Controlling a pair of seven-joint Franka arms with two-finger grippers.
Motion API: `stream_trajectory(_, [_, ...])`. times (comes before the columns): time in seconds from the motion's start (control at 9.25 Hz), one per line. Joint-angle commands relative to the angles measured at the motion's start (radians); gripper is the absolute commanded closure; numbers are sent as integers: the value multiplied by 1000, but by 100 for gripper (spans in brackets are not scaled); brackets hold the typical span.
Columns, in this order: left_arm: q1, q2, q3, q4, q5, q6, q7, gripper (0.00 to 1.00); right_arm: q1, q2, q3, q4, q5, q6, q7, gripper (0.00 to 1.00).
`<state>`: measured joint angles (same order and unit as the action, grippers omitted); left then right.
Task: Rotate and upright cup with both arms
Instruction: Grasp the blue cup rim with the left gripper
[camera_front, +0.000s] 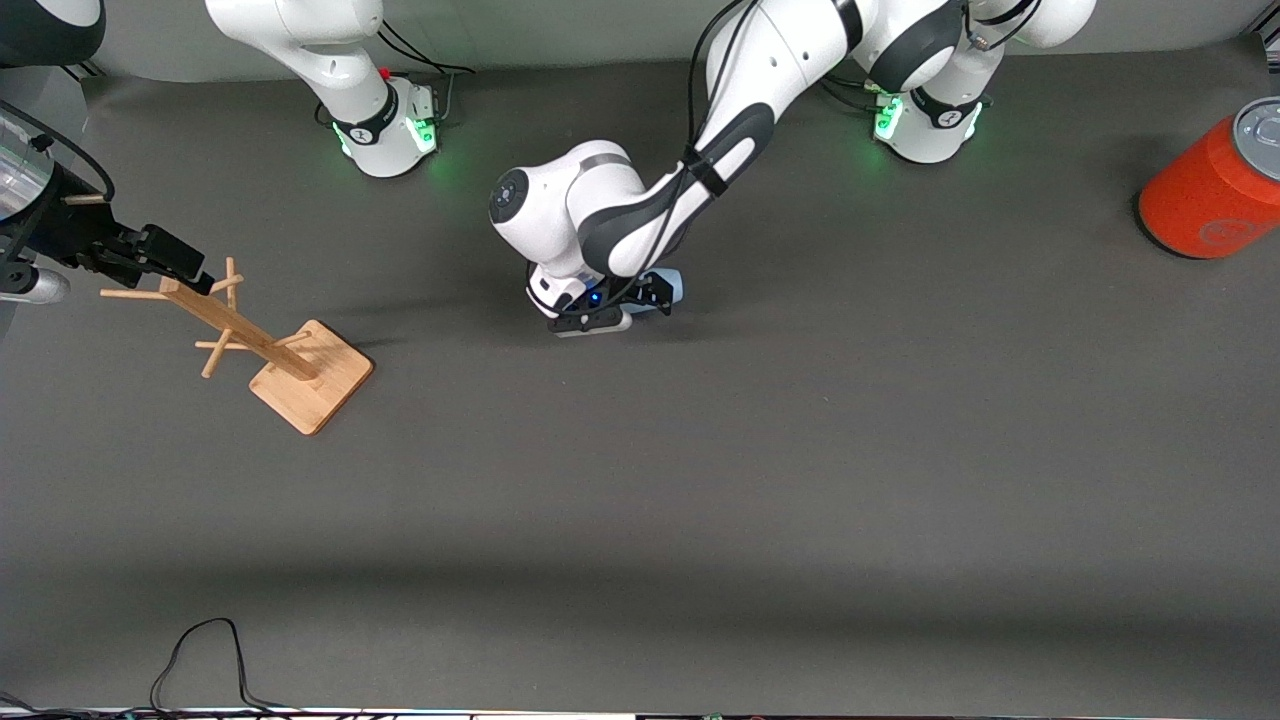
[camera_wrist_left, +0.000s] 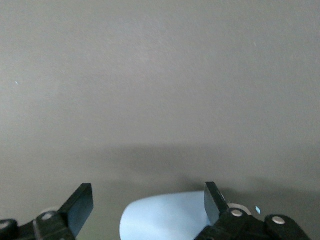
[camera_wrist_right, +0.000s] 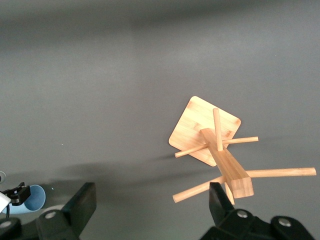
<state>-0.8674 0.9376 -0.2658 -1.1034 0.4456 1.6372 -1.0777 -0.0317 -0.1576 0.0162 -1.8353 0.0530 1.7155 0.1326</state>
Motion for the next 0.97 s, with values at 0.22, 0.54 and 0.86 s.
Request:
stream_trajectory(0.22, [-27, 24, 11, 24, 16, -66, 180, 20, 9, -11, -13, -19, -15, 19, -41, 0])
stream_trajectory(0.54, [-36, 18, 14, 27, 34, -128, 352, 100, 9, 12, -12, 2, -30, 32, -74, 0])
stream_trajectory(0.86, [-33, 14, 14, 37, 41, -160, 364, 100, 9, 32, -13, 21, -24, 16, -79, 0])
